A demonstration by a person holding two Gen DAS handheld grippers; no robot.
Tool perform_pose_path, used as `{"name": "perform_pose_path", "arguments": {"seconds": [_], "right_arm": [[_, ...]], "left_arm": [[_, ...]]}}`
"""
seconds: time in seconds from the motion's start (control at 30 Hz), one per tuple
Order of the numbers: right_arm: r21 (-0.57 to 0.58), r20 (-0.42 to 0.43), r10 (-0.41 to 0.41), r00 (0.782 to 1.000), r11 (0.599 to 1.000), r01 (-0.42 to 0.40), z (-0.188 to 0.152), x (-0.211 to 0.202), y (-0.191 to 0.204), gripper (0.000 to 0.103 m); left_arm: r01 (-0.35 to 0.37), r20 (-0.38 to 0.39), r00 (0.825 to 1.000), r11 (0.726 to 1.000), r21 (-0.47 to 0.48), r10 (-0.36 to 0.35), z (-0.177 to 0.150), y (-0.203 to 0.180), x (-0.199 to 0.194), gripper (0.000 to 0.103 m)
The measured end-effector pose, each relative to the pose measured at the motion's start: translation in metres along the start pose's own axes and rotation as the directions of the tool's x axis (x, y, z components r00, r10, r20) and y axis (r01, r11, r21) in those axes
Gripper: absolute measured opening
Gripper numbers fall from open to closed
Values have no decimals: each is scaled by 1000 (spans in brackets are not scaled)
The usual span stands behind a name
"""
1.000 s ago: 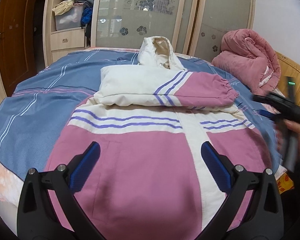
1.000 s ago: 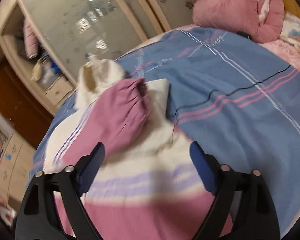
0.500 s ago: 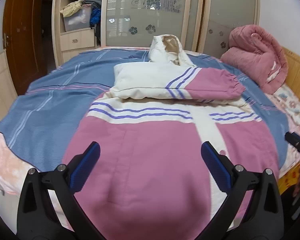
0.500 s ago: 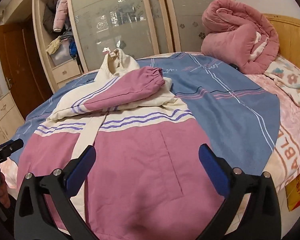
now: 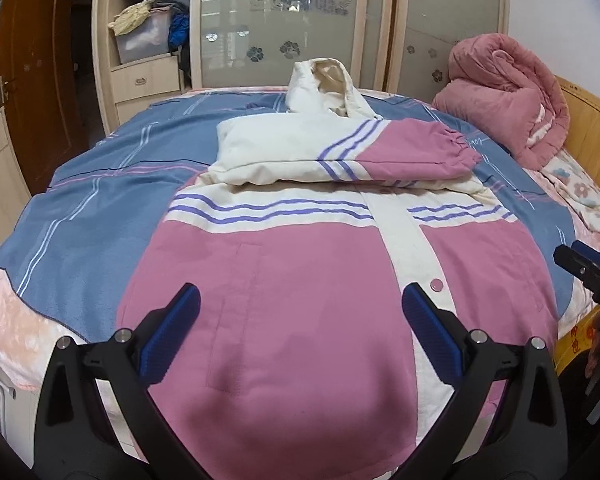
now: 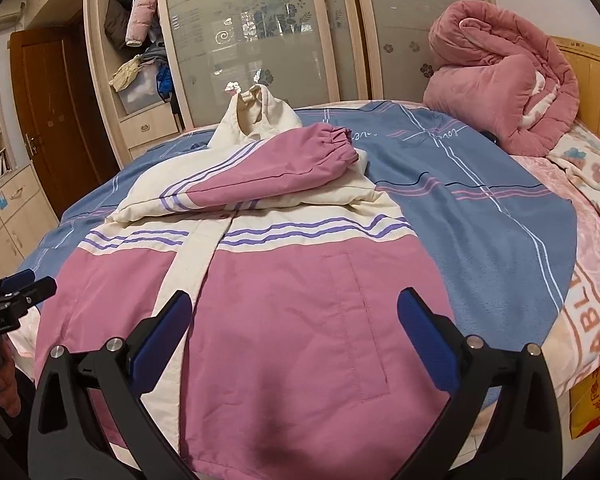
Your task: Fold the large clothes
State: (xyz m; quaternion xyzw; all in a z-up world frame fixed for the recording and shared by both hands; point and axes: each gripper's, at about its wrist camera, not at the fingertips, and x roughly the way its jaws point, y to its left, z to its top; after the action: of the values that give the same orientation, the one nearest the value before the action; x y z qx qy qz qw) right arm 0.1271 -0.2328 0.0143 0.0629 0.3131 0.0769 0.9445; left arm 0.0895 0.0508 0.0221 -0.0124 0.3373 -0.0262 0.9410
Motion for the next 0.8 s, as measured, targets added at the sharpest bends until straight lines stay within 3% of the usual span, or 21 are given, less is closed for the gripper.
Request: {"name": "perform_pose_path", "arguments": {"seconds": [0.8], "right_arm": [[-8, -10, 9, 1000, 1000, -9, 1, 2, 3, 102]], "left_arm": [[6, -14, 1000, 1000, 10, -6, -3, -6, 4, 101]]}}
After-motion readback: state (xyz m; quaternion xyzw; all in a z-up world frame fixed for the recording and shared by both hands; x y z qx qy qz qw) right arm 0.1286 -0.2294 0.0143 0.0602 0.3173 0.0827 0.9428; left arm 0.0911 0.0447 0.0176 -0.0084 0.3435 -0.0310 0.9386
